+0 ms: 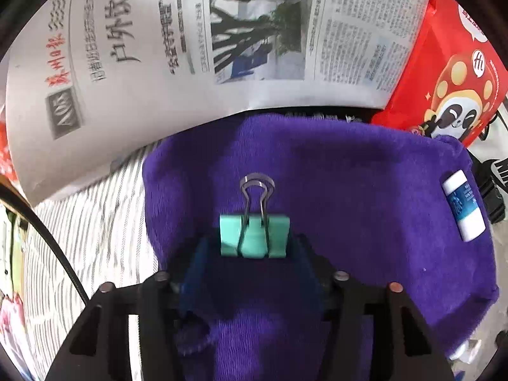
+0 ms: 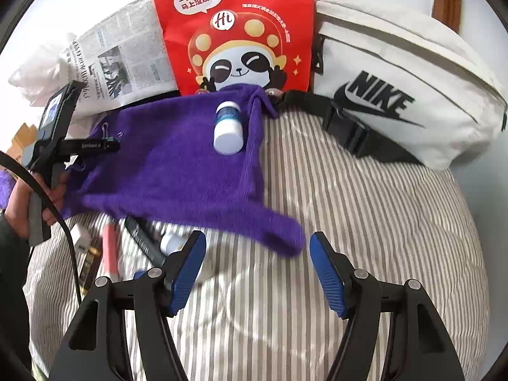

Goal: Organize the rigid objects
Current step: 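Carry the clip and the jar onto the purple towel and open both tools, then grasp the white plug charger with the left tool while the right tool approaches the white tape roll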

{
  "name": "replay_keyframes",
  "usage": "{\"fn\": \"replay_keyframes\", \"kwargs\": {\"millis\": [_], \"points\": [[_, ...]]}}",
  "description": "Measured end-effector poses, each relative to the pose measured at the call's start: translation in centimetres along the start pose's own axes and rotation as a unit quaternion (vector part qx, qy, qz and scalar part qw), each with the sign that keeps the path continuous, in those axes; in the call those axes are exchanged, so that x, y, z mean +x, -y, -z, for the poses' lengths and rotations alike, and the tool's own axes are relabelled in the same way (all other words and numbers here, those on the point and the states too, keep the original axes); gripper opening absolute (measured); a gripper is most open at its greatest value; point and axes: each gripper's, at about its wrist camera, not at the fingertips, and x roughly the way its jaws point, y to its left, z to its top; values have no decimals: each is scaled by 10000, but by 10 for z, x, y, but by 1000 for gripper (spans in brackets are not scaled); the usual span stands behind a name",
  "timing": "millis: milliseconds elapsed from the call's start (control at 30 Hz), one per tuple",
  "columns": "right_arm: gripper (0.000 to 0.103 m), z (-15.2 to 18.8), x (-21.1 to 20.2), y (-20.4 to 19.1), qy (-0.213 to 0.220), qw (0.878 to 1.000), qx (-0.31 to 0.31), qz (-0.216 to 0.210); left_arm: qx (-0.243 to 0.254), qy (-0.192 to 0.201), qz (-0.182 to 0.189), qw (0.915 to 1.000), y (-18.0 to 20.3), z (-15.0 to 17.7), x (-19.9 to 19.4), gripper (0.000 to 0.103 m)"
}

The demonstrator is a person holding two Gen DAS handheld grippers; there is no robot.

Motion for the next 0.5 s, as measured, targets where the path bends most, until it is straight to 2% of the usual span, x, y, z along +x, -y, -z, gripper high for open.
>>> {"fn": "replay_keyframes", "kwargs": {"millis": [100,233,433,500], "points": [[68,8,-3,-2,-38,9998,71,-170,-97,-22,98,9999,2,10,-12,54],[68,15,-7,-7,-57,9998,31,-186,-231,220,338,9989,4,29,-47,54],[68,21,-17,-7,19,9997,62,-228,186,576,520,9968,9,72,-102,57],[68,22,-20,-5,53,9996,97,-252,307,656,717,9948,4,86,-110,59]]}}
